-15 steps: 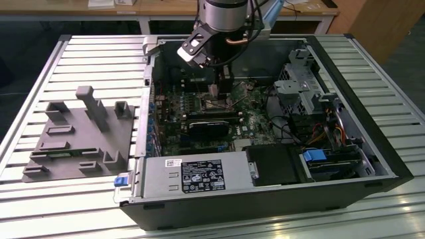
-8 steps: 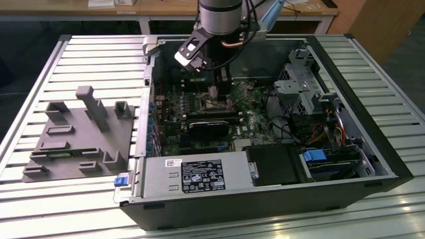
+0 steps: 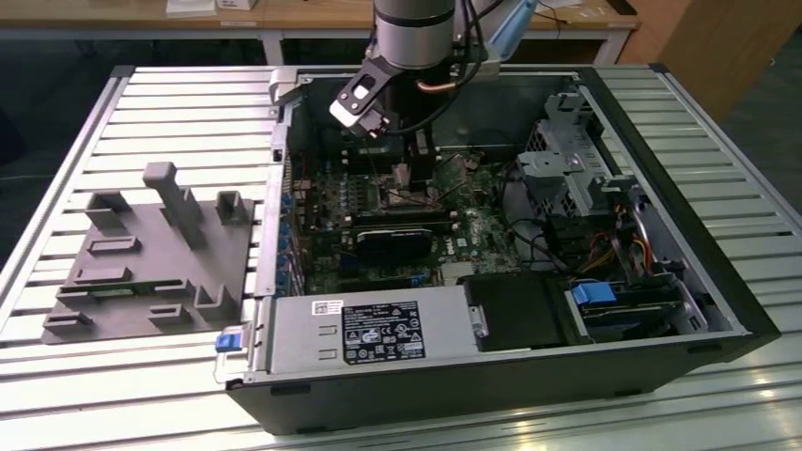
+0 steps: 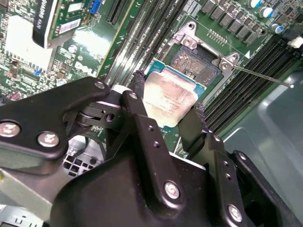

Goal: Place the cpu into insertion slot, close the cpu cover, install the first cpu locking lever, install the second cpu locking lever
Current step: 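Place the cpu into insertion slot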

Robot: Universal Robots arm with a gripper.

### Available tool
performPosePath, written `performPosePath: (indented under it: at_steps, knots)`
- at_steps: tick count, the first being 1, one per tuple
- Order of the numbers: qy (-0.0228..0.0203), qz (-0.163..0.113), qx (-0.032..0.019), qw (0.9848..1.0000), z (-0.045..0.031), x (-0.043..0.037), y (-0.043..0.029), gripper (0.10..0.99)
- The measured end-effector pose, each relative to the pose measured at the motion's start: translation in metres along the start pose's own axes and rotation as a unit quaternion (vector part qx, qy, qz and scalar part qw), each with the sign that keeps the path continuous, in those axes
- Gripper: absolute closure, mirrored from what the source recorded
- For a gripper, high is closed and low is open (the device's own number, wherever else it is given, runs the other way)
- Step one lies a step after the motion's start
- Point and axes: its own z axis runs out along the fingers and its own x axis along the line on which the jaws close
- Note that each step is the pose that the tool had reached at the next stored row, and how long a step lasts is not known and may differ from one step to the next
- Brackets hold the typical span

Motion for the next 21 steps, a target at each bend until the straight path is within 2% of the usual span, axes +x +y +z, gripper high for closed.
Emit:
performPosePath:
  at_steps: [21]
  knots:
    - [0.0, 0.0, 0.0, 1.0, 0.0176, 0.0101, -0.0014, 0.549]
